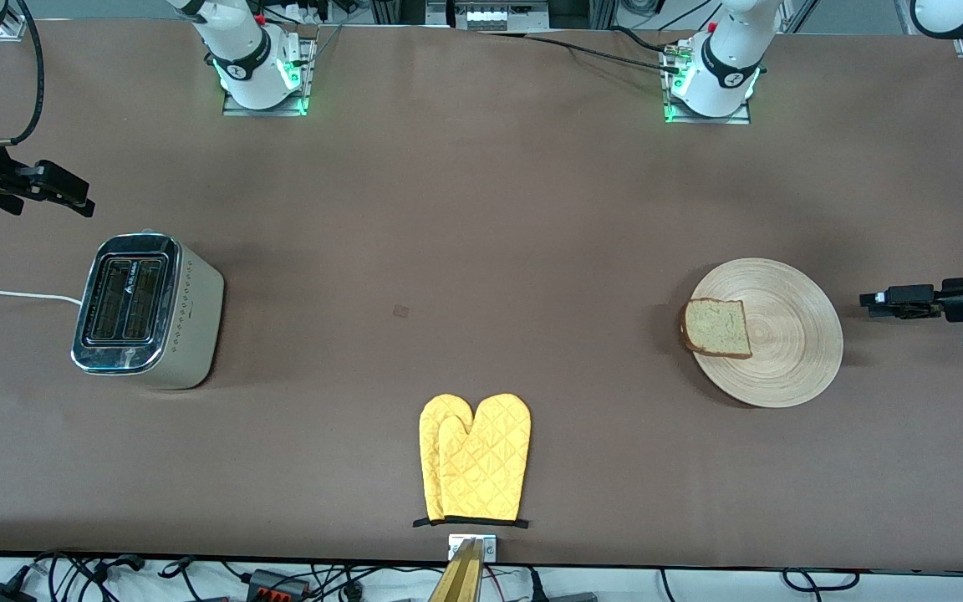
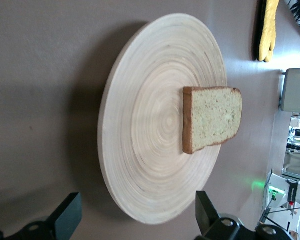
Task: Move plate and put bread in toaster
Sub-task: 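Lower the left gripper beside the wooden plate rim, then grip the wooden plate rim with the left gripper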
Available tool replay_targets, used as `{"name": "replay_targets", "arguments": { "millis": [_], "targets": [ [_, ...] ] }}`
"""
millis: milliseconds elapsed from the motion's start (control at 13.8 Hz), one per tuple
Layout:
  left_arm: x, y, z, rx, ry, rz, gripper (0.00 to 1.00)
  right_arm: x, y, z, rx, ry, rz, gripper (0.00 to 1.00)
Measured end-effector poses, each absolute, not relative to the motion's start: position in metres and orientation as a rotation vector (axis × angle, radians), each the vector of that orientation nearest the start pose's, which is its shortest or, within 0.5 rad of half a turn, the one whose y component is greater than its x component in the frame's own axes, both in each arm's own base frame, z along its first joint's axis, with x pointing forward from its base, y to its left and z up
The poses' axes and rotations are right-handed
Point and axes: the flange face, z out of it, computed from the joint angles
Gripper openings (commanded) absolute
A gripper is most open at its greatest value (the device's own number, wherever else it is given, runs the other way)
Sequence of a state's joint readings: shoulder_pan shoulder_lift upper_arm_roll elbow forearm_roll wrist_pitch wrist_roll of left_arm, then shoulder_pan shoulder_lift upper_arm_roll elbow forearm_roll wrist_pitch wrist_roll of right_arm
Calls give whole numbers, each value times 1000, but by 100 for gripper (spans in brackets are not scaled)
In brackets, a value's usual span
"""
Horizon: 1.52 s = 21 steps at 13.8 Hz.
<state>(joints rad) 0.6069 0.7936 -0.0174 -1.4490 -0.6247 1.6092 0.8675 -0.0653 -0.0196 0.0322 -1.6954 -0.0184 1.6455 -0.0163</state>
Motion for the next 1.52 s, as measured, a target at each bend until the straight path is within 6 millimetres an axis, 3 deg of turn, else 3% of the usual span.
{"name": "replay_targets", "arguments": {
  "millis": [290, 508, 726, 871, 1452, 1525],
  "targets": [
    [570, 325, 156, 2140, 76, 52, 100, 551, -20, 583, -3159, 24, 49, 100],
    [570, 314, 124, 2056, 136, 67, 94, 551, -20, 583, -3159, 24, 49, 100],
    [578, 305, 125, 2051, 165, 39, 73, 551, -20, 583, -3160, 23, 49, 100],
    [579, 305, 126, 2054, 172, 32, 66, 551, -20, 583, -3160, 22, 49, 100],
    [575, 305, 122, 2097, 113, -8, 57, 551, -20, 583, -3160, 17, 49, 100],
    [576, 303, 122, 2096, 99, -3, 51, 551, -20, 583, -3160, 17, 48, 100]
  ]
}}
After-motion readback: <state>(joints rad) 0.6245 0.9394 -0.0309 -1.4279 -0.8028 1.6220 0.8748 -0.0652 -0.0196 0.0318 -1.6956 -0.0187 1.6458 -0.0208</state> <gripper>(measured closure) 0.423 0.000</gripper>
